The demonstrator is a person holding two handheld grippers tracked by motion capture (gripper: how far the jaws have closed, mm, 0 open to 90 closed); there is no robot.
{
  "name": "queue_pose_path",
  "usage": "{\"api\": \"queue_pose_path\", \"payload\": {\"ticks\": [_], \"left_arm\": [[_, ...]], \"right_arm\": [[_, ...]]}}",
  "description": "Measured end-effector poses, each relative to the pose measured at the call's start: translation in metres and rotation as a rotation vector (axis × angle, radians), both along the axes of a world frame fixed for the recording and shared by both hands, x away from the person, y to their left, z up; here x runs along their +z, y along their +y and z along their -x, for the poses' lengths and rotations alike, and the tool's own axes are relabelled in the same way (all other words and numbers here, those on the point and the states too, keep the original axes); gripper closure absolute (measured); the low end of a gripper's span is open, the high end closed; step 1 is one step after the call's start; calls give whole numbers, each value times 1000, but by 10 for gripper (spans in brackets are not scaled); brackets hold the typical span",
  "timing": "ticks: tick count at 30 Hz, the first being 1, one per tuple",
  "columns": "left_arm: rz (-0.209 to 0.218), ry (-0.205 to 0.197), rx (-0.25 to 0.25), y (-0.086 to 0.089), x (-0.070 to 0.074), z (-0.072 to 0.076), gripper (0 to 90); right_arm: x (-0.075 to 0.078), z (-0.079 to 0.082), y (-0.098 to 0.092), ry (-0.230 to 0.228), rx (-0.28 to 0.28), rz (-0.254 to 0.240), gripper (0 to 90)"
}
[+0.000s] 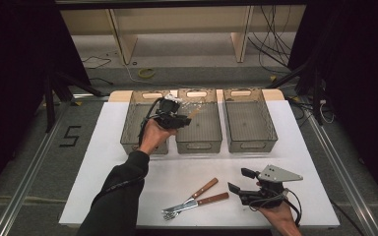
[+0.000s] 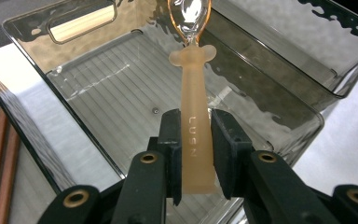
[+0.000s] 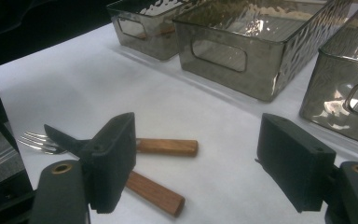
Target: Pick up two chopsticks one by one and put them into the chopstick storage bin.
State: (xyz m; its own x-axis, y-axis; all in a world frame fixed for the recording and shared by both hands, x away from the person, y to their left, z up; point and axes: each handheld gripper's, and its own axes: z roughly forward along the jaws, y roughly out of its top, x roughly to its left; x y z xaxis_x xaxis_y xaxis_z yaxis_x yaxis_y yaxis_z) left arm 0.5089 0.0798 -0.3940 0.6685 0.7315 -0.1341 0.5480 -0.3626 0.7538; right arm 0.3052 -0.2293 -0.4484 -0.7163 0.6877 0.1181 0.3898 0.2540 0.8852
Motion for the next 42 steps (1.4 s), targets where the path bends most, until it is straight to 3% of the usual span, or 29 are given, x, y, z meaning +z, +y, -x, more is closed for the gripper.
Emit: {"api": "queue_pose_path", "payload": {"ticks": [15, 38, 42], "left_arm": [[-10, 45, 37, -2, -17, -12, 738], [-43, 82, 39, -11, -25, -18, 732], [-23, 92, 45, -10, -24, -18, 709]], "right_arm": [[0, 0, 0, 0, 3, 2, 292], [0, 0, 0, 1, 6, 1, 292], [0, 0, 0, -1, 4, -2, 292]]}}
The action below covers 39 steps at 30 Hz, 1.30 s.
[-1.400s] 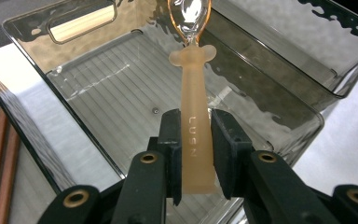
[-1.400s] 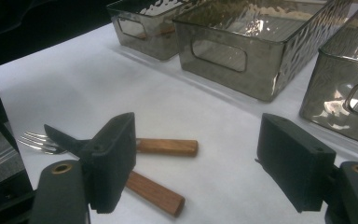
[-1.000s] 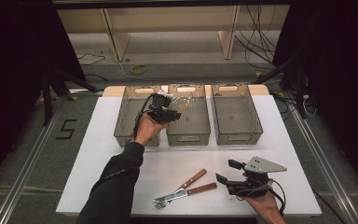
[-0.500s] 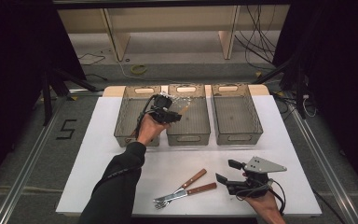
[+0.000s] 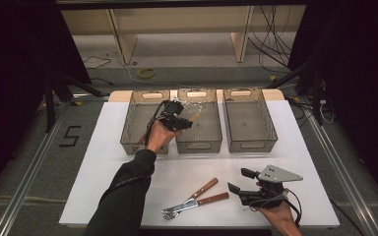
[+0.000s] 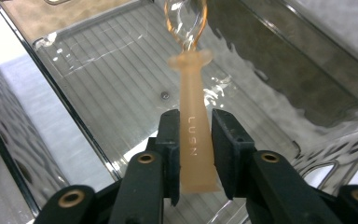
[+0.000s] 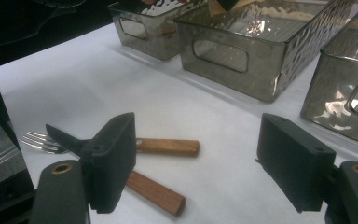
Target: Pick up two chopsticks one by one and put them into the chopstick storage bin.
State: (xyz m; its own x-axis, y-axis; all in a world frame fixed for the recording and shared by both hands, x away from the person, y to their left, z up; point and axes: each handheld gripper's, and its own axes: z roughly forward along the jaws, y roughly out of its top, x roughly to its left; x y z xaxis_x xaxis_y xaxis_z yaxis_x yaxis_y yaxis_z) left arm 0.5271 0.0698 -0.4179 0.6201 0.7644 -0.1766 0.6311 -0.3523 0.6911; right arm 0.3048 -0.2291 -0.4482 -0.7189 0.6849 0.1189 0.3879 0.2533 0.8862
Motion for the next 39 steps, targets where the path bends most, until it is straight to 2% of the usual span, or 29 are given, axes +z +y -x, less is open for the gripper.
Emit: {"api": "queue_pose_path", "payload": {"ticks": [3, 7, 12, 15, 17, 19, 22, 25, 29, 34, 36, 39], "left_arm": [[12, 21, 0, 1, 2, 0, 617], [21, 25, 0, 5, 5, 2, 526], [55, 12, -17, 10, 14, 13, 429], [59, -6, -41, 16, 17, 23, 392], [68, -24, -48, 22, 18, 31, 376], [95, -33, -43, 30, 18, 39, 363], [107, -48, -45, 39, 18, 49, 346], [125, -59, -52, 49, 17, 60, 324], [156, -83, -61, 60, 14, 77, 310], [145, -112, -76, 66, 8, 94, 298], [159, -124, -77, 68, 6, 100, 297], [155, -140, -89, 70, 2, 109, 293]], "right_arm": [[0, 0, 0, 2, 0, 1, 292], [0, 0, 0, -1, 1, 2, 292], [0, 0, 0, -3, -1, 2, 292], [2, 1, 0, -4, 4, 5, 292], [3, -1, 1, 6, 39, 23, 292], [5, 0, 2, 1, 60, 46, 292], [6, 0, 7, 11, 109, 73, 294], [8, 0, 12, 12, 150, 123, 293], [11, 0, 16, 24, 186, 159, 294], [17, -2, 21, 28, 233, 209, 299], [20, -3, 23, 29, 249, 221, 306], [21, -4, 29, 35, 282, 258, 307]]}}
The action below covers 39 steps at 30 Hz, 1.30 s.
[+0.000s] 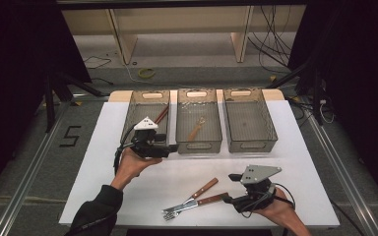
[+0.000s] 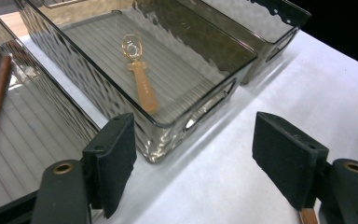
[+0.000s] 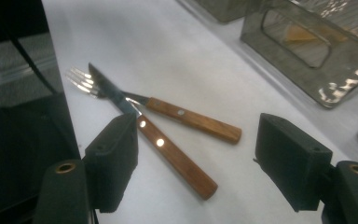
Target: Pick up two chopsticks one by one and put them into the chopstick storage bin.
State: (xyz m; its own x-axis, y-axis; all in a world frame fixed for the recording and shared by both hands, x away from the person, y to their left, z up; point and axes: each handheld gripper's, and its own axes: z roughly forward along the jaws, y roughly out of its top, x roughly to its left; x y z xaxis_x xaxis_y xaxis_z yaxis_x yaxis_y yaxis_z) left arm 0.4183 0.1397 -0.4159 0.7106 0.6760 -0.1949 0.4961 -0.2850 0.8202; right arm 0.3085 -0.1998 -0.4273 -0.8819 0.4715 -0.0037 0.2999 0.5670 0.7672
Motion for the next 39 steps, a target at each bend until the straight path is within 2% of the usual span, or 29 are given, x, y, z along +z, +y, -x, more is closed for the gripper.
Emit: {"api": "queue_pose_path", "payload": {"ticks": [5, 10, 13, 15, 19, 23, 29, 36, 39], "left_arm": [[-3, -26, -8, 3, -11, 15, 292], [33, -58, -20, 7, -18, 31, 291], [30, -76, -42, 9, -22, 39, 286], [29, -81, -46, 10, -25, 43, 273], [65, -77, -51, 16, -31, 50, 251], [54, -101, -44, 18, -36, 57, 245], [58, -110, -44, 23, -38, 63, 245], [53, -103, -20, 30, -44, 66, 243], [53, -105, -14, 33, -46, 66, 244]], "right_arm": [[-3, -2, 15, 22, 63, 83, 314], [-6, -5, 27, 25, 113, 143, 334], [-9, -10, 33, 35, 146, 186, 341], [-11, -13, 38, 47, 161, 216, 341], [-16, -16, 45, 69, 198, 266, 348], [-20, -20, 50, 97, 219, 315, 372], [-25, -24, 56, 96, 242, 361, 415], [-28, -31, 61, 124, 273, 399, 471], [-32, -34, 64, 121, 288, 416, 505]]}}
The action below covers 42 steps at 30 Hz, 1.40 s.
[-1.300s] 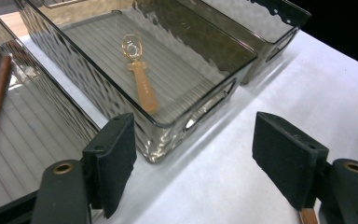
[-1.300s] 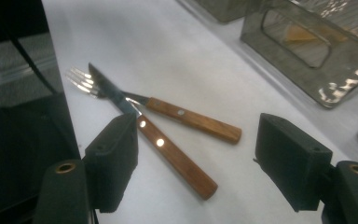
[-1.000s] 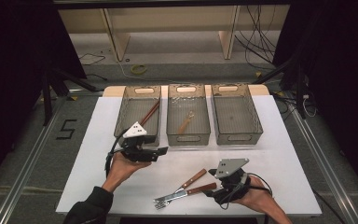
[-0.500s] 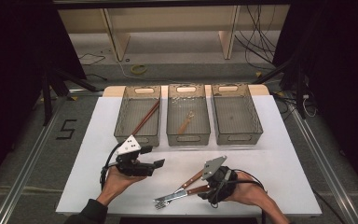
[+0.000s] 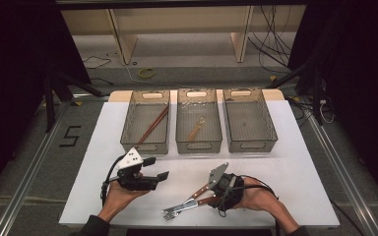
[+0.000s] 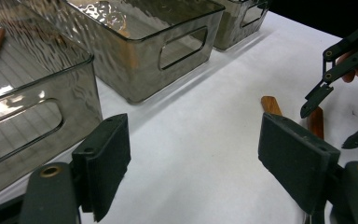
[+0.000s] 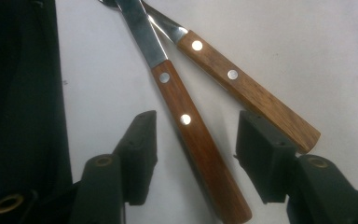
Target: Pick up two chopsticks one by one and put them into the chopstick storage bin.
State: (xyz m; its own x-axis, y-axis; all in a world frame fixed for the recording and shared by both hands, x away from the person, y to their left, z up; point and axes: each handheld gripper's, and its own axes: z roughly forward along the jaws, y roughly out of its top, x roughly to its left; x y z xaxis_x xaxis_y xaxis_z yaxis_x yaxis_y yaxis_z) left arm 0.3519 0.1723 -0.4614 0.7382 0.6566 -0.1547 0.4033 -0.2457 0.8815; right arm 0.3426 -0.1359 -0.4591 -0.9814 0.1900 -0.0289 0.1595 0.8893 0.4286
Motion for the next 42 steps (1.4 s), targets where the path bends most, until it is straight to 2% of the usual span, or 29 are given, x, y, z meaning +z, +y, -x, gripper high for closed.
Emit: {"api": "queue_pose_path", "payload": {"ticks": [4, 5, 8, 13, 16, 20, 21, 24, 26, 29, 38, 42], "left_arm": [[-4, 1, 2, 2, -2, -1, 244], [-3, 4, 2, 1, -3, -1, 245], [-7, 5, -2, 1, -3, 0, 246], [-20, -1, -6, 0, -4, -1, 249], [-18, 2, -2, 1, -4, -1, 251], [-22, 7, -3, -1, -5, -1, 253], [-22, 6, -4, -1, -5, 0, 253], [-29, 5, -8, -2, -5, 0, 255], [-29, 7, -9, -2, -6, 0, 255], [-26, 9, -7, -2, -6, -1, 256], [-28, 7, -4, -1, -6, -1, 258], [-12, -1, 19, 2, -6, -1, 259]], "right_arm": [[-3, -2, 3, 16, 15, 32, 526], [-4, -3, 3, 7, 27, 38, 535], [-5, -3, 5, 12, 20, 42, 562], [-6, -3, 7, 20, 26, 77, 613], [-5, -2, 8, 12, 39, 97, 638], [-5, 1, 10, 9, 33, 101, 656], [-4, 0, 9, 3, 50, 111, 661], [-4, 2, 10, -6, 63, 116, 695], [-4, 4, 11, 5, 59, 112, 737], [-4, 4, 12, -8, 78, 118, 744], [-4, 6, 12, -7, 73, 112, 763], [-3, 5, 10, -2, 63, 105, 766]]}}
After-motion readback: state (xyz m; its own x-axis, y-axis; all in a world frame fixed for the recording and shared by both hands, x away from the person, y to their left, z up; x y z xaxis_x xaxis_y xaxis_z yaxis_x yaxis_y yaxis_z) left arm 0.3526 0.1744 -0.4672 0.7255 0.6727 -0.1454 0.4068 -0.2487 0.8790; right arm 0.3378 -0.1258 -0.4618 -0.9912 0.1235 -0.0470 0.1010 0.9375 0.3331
